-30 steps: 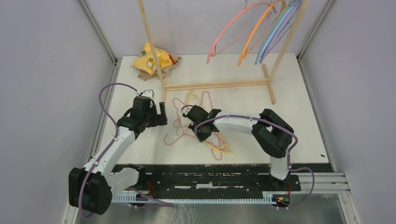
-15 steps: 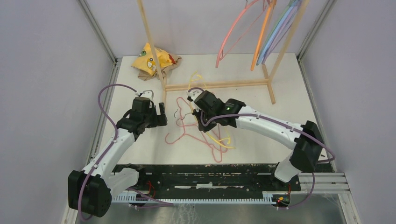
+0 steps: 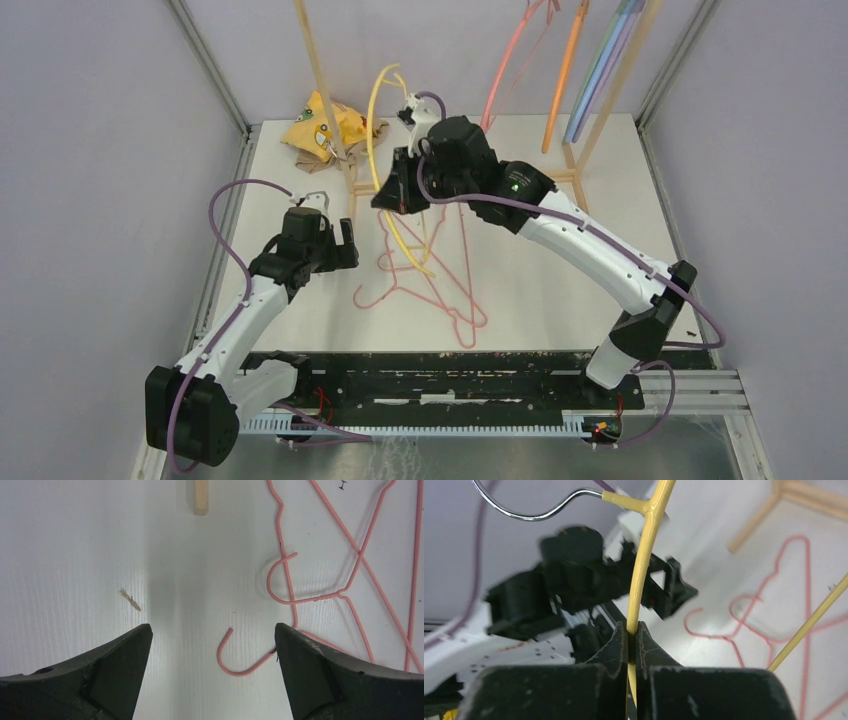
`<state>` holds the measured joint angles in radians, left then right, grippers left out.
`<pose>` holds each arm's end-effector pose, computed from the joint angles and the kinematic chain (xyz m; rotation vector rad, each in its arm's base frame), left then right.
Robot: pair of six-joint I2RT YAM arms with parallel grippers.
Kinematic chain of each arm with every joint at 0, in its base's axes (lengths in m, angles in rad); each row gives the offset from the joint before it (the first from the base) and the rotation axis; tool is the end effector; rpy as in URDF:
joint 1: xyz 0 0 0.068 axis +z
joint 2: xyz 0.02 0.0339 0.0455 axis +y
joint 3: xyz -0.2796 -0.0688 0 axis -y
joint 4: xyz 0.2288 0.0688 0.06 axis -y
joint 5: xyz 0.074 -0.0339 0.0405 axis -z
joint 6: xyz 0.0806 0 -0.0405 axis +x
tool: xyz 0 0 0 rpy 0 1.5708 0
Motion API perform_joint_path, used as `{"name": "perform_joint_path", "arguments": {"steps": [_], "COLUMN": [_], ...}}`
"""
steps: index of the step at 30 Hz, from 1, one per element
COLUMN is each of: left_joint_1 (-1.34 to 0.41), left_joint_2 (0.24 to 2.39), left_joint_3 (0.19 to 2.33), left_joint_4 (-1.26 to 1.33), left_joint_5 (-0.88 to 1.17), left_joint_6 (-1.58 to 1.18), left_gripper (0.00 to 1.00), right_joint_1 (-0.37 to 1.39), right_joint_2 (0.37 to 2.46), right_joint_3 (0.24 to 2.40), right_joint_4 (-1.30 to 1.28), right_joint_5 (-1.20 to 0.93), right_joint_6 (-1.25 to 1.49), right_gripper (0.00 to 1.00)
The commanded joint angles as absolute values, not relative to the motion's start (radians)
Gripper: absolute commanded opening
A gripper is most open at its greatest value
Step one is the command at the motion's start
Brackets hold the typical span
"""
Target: Organize the hangers
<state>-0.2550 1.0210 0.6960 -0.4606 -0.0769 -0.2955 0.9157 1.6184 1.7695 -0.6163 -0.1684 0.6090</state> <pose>0.2135 -0.0493 0.2265 -0.0854 2.3590 -0.1783 0.2254 0.3156 0.4177 -0.4532 2.1755 1.0810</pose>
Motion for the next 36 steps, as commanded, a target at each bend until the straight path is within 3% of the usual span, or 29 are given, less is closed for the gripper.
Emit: {"name": "perform_joint_path", "arguments": {"steps": [1, 7, 19, 36], "left_joint_1": [-0.258, -0.258, -0.257, -0.258], "left_joint_2": [0.999, 0.987, 0.986, 1.028], "left_joint_3": [0.704, 0.704, 0.719, 0.741], "left_joint_4": [-0.411, -0.419, -0.434, -0.426], "left_joint_5": [-0.067, -0.062, -0.064, -0.072], "left_joint_6": [-0.319, -0.317, -0.31, -0.281], "left_gripper": [0.99, 0.99, 0.99, 0.99], "right_joint_1": [0.913, 0.844, 0.733, 0.614], "right_joint_2": [1.695, 1.771, 1.943, 1.918], "right_joint_3": [2.01, 2.076, 2.349, 2.273], "right_joint_4": [-0.474, -0.258, -0.2, -0.157], "right_joint_5": [-0.145, -0.053, -0.026, 0.032], "right_joint_6": [0.677, 0.867, 0.892, 0.909], "right_gripper": [0.01, 0.01, 0.01, 0.01]}}
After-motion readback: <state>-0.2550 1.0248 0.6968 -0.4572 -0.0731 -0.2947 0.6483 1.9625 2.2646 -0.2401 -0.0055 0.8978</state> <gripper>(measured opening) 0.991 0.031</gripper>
